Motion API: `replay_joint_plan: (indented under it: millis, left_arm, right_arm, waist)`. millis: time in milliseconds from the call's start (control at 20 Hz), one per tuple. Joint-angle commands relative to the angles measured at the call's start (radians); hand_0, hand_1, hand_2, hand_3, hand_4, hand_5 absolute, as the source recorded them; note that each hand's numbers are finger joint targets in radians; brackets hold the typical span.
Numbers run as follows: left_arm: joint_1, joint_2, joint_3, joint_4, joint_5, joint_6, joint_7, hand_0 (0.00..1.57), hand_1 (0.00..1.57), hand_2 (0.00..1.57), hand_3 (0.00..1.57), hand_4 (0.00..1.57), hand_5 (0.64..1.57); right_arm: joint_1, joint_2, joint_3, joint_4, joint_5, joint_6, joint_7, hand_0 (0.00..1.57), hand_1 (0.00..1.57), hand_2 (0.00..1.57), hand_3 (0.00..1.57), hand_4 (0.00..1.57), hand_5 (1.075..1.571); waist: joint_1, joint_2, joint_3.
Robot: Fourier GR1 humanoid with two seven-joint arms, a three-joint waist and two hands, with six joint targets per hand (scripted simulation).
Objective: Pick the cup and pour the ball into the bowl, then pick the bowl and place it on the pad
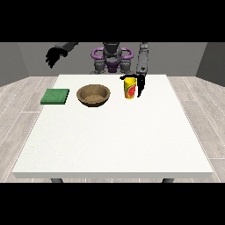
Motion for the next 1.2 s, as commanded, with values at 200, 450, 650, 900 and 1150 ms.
replay_joint_plan:
  millis: [200, 450, 650, 900, 1150]
  left_arm:
    - [-0.057, 0.019, 0.027, 0.192, -0.084, 0.150, -0.149, 1.15, 1.15, 1.57, 1.57, 1.31, 1.475]
    - [-0.106, 0.009, 0.074, 0.292, -0.074, 0.221, -0.207, 1.28, 1.28, 1.57, 1.57, 1.37, 1.457]
    - [-0.144, 0.004, 0.006, 0.261, -0.153, 0.300, -0.104, 1.28, 1.28, 1.57, 1.57, 1.41, 1.413]
    - [-0.201, -0.023, -0.163, 0.223, -0.352, 0.445, 0.162, 1.29, 1.29, 1.57, 1.57, 1.41, 1.467]
    - [-0.313, 0.055, -0.325, 0.346, -0.645, 0.607, 0.338, 1.36, 1.36, 1.57, 1.57, 1.45, 1.533]
  right_arm:
    - [-0.047, -0.041, -0.020, -0.051, -0.061, 0.036, 0.049, 0.00, 0.00, 0.00, 0.12, 0.65, 1.568]
    - [-0.060, -0.103, -0.068, -0.092, -0.135, 0.068, 0.118, 0.00, 0.00, 0.00, 0.16, 0.64, 1.568]
    - [-0.101, -0.156, -0.141, 0.044, -0.175, 0.084, 0.120, 0.00, 0.00, 0.00, 0.18, 0.63, 1.566]
    - [-0.039, -0.169, -0.150, 0.201, -0.147, 0.145, 0.073, 0.00, 0.00, 0.00, 0.31, 0.63, 1.563]
    - [-0.063, -0.143, -0.110, 0.209, -0.131, 0.139, 0.081, 0.00, 0.00, 0.00, 0.17, 0.64, 1.562]
  waist:
    - [-0.075, 0.048, -0.0003]
    - [-0.105, 0.071, -0.0005]
    - [-0.052, 0.006, 0.0003]
    - [-0.019, -0.151, 0.0037]
    - [-0.057, -0.163, 0.0094]
